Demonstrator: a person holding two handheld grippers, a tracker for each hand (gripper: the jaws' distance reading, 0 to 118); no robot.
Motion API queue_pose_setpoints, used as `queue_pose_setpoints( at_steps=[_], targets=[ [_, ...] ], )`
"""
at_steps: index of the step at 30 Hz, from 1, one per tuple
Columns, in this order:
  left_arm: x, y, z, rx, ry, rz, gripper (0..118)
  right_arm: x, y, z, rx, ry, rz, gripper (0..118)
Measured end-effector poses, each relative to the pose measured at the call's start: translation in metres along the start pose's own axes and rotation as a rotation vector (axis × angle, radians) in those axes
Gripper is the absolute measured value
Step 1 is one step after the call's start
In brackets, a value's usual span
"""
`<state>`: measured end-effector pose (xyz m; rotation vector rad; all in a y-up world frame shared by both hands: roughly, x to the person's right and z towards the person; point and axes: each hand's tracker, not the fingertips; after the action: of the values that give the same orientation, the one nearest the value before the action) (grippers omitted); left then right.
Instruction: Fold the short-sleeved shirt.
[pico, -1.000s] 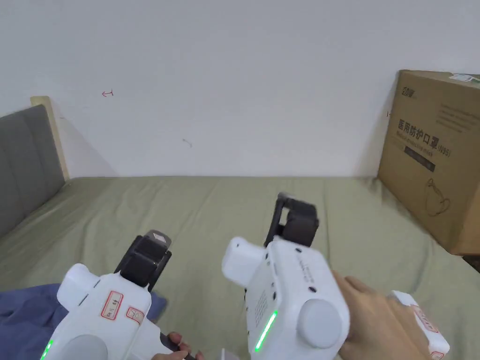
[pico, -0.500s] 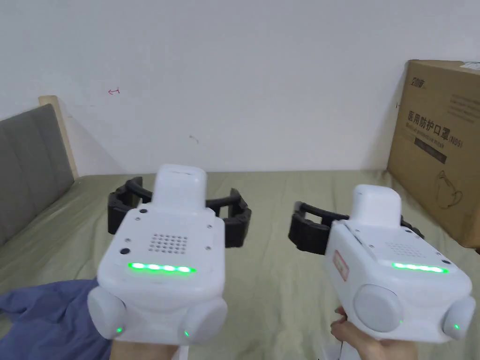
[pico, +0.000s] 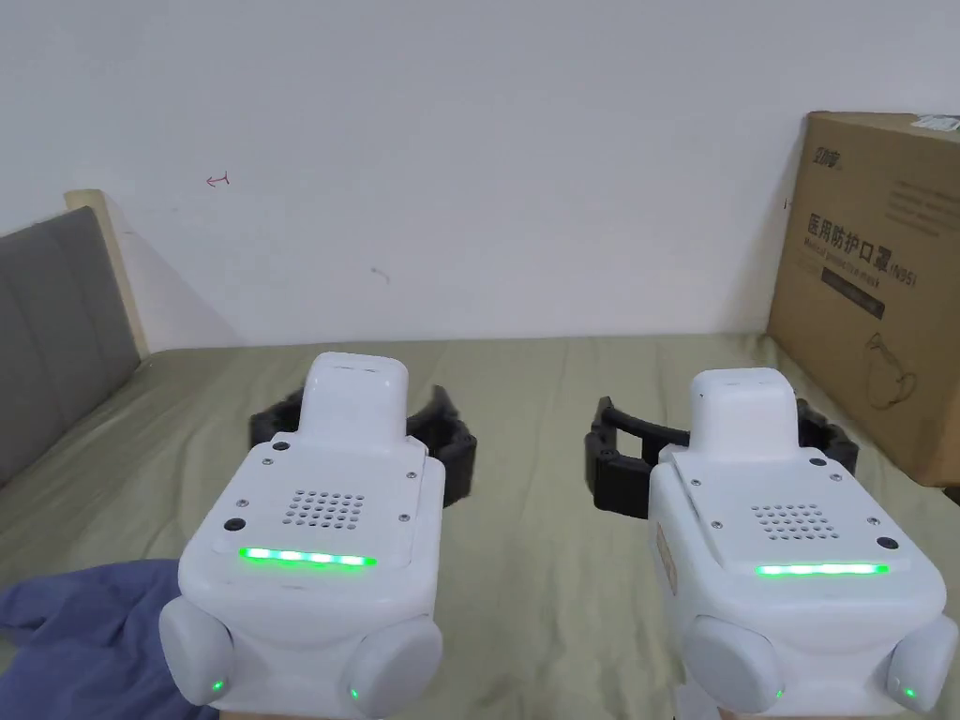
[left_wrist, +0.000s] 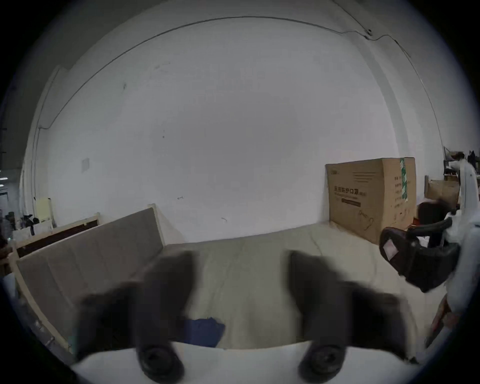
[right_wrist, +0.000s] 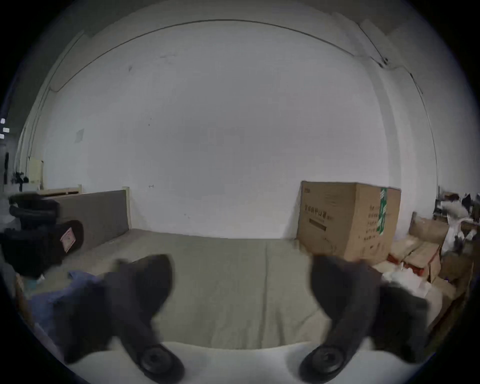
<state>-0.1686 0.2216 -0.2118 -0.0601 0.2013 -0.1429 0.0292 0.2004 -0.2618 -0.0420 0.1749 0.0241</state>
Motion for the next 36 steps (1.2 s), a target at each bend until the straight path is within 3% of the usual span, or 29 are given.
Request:
queue_pose_setpoints(
  at_steps=[1,2,3,6,16,29,36],
  targets=[
    [0.002,0.0,-0.002,-0.02,0.01,0.001,1,-0.001,-0.002,0.0,-0.007,-0.011,-0.011,12],
    [0.003,-0.002,-0.005,-0.044,0.025,-0.001,1,-0.003,-0.004,-0.002,-0.04,-0.063,-0.012,0],
    [0.003,-0.003,-0.004,-0.042,0.021,0.003,1,-0.003,-0.006,-0.004,-0.049,-0.123,0.0,0],
    [0.001,-0.004,-0.003,-0.042,-0.007,0.021,0,0.001,-0.009,-0.001,-0.04,-0.074,-0.055,0],
    [-0.026,0.004,-0.004,-0.066,0.022,0.095,0,-0.003,0.006,-0.007,-0.048,-0.014,-0.024,0],
    [-0.154,-0.012,0.063,-0.133,0.41,0.102,0,-0.139,0.007,-0.026,-0.113,0.422,-0.041,0],
    [-0.188,-0.032,0.07,-0.201,0.482,0.132,0,-0.179,-0.005,-0.022,-0.154,0.507,-0.012,0]
  ],
)
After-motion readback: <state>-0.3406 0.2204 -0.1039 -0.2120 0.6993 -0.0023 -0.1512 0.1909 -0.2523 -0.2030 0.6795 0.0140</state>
